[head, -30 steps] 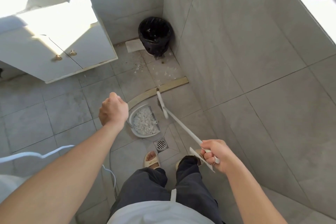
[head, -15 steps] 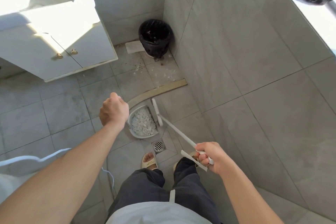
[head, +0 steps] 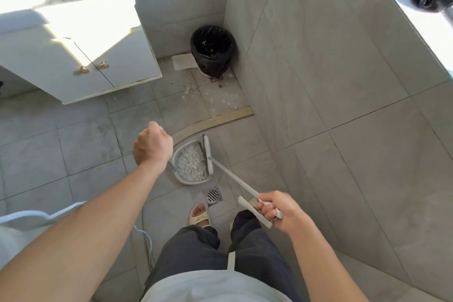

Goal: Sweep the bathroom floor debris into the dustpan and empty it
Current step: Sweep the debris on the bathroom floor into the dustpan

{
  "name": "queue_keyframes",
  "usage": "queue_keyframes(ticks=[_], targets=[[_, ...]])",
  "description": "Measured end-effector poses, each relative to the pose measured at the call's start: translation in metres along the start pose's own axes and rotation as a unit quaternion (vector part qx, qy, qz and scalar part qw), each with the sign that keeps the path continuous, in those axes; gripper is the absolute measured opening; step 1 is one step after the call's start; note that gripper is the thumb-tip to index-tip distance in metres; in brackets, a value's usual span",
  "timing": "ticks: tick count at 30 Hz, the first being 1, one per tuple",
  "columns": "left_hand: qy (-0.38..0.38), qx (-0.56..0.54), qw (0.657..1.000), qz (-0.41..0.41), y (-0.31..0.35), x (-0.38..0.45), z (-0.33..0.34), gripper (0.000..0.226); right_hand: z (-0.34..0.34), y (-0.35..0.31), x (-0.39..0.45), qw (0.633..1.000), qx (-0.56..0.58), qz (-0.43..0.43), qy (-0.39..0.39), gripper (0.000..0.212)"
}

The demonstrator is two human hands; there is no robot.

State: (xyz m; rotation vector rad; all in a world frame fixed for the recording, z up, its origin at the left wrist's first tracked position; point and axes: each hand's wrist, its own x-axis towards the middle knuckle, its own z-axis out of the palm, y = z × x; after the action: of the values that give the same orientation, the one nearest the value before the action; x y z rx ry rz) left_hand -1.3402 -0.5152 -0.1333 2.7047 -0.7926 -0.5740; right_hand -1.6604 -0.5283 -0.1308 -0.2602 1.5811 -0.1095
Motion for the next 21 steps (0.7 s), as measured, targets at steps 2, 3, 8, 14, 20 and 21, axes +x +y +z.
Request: queue_keyframes(ticks=[2,3,8,14,20,21], targets=[[-0.007,-0.001,1.0,-0.005,-0.007,0.001,-0.004,0.024,-0.008,-0.002,-0.007,0.999,-0.033,-0.021,0.013,0.017],[-0.008,-0.004,1.0,-0.009,-0.014,0.001,-0.008,0.024,-0.009,-0.004,-0.011,0.997,-0.057,-0.038,0.021,0.017],[-0.001,-0.015,1.0,-0.026,-0.049,-0.008,-0.02,0.022,-0.001,-0.019,-0.013,0.985,-0.141,-0.088,0.049,0.011],[0.012,-0.027,0.998,-0.055,-0.068,-0.014,-0.022,0.023,0.045,-0.002,0.022,0.982,-0.175,-0.033,0.064,0.009],[0.02,-0.024,0.997,-0.068,-0.073,-0.003,-0.027,0.026,0.039,-0.006,0.017,0.994,-0.109,0.027,-0.004,0.013],[0.02,-0.025,0.997,-0.07,-0.072,-0.001,-0.028,0.026,0.03,-0.014,0.013,0.995,-0.095,0.027,-0.01,0.015]])
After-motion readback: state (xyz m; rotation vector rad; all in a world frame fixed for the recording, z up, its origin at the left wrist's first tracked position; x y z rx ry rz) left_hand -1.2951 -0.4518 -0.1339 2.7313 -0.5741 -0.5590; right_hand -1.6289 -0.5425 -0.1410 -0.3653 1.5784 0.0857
